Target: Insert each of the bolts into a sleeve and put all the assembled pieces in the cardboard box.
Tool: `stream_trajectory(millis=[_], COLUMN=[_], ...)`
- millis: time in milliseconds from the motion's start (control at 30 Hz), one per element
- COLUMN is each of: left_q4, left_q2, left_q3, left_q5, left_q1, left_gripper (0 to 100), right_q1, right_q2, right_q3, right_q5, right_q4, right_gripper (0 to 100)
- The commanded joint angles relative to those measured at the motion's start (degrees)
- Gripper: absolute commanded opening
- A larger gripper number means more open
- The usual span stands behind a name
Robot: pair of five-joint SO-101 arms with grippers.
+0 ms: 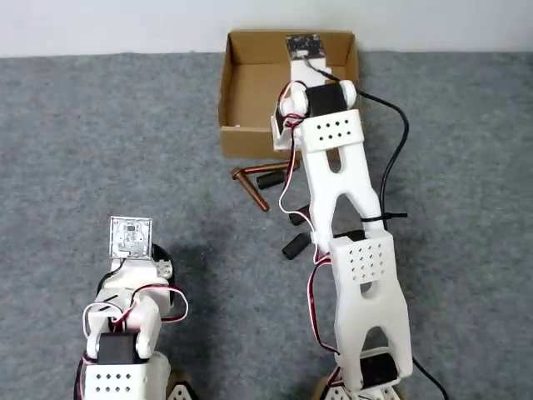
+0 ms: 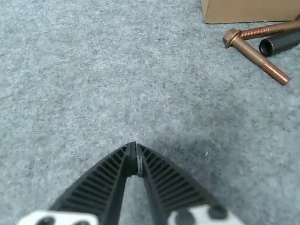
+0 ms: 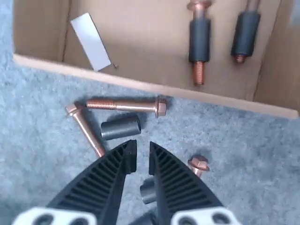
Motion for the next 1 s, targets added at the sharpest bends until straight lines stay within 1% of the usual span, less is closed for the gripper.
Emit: stream_trajectory(millis=[0, 100, 233, 300, 400, 500, 567, 700, 800, 967], left_q4=[0.00, 0.00, 0.00, 0.00, -0.44, -0.35, -0.35, -0.35, -0.35, -0.35], left_q2=[0.00, 0.00, 0.00, 0.00, 0.00, 0.00, 0.00, 0.00, 0.00, 0.00], left_q3=[-0.31, -0.31, -0.31, -0.31, -0.31, -0.31, -0.31, -0.31, -0.31, -0.31], left_q5=[-0.44, -0.44, -0.44, -0.44, -0.44, -0.44, -0.44, -0.44, -0.44, -0.44], left_q1=[-0.44, -0.44, -0.44, -1.32, -2.64, -2.64, -2.64, -2.64, -2.73, -2.73], left_gripper=[1, 1, 1, 1, 1, 1, 1, 1, 1, 1], right_q1=[-0.31, -0.66, -0.75, -1.01, -2.51, -4.44, -6.02, -8.31, -8.75, -9.01], right_q2=[-7.69, -13.23, -25.36, -31.60, -39.60, -44.00, -44.09, -39.87, -35.56, -29.23], right_q3=[3.43, 12.22, 28.92, 38.24, 51.08, 60.31, 63.47, 64.26, 64.26, 64.26], right_q5=[-1.41, -3.08, -10.73, -13.54, -17.49, -21.71, -24.62, -29.19, -30.95, -31.47], right_q4=[2.68, 2.68, 2.68, 2.68, 2.59, 2.15, 2.07, 0.66, -1.89, -7.16], right_gripper=[3.3, 3.4, 4.1, 8.4, 19.2, 27.7, 28.4, 27.4, 27.5, 27.5])
